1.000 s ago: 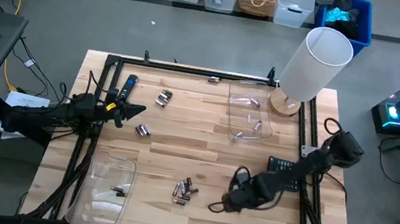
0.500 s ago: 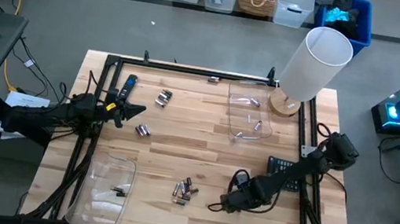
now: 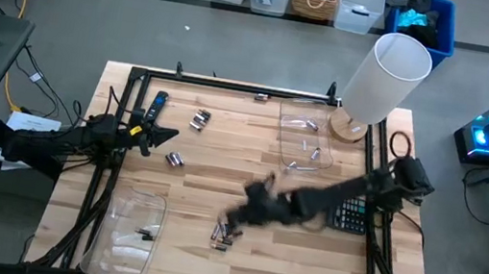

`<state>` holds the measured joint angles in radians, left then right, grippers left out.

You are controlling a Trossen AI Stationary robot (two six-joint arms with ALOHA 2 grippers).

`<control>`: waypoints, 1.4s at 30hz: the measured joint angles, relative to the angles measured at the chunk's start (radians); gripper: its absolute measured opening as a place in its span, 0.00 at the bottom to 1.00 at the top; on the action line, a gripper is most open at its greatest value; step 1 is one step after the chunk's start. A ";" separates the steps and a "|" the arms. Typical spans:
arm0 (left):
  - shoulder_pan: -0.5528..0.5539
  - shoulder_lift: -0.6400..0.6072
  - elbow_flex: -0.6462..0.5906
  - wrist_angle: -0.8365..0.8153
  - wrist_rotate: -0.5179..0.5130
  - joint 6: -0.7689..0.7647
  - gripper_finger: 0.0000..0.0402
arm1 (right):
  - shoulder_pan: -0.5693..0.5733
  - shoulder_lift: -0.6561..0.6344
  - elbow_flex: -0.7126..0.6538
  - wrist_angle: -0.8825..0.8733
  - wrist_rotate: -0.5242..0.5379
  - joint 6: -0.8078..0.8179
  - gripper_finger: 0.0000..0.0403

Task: Sort batteries
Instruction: Put the brown battery into the left transparent bin

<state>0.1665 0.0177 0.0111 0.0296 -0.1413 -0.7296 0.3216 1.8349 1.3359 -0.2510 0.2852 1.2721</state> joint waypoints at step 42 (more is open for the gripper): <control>0.000 0.002 0.000 0.000 0.000 0.000 0.00 | -0.138 0.581 1.017 -0.078 -0.503 -0.472 0.58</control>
<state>0.1669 0.0196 0.0112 0.0296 -0.1410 -0.7296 0.1832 2.4161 2.3525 -0.3288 -0.2177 0.8004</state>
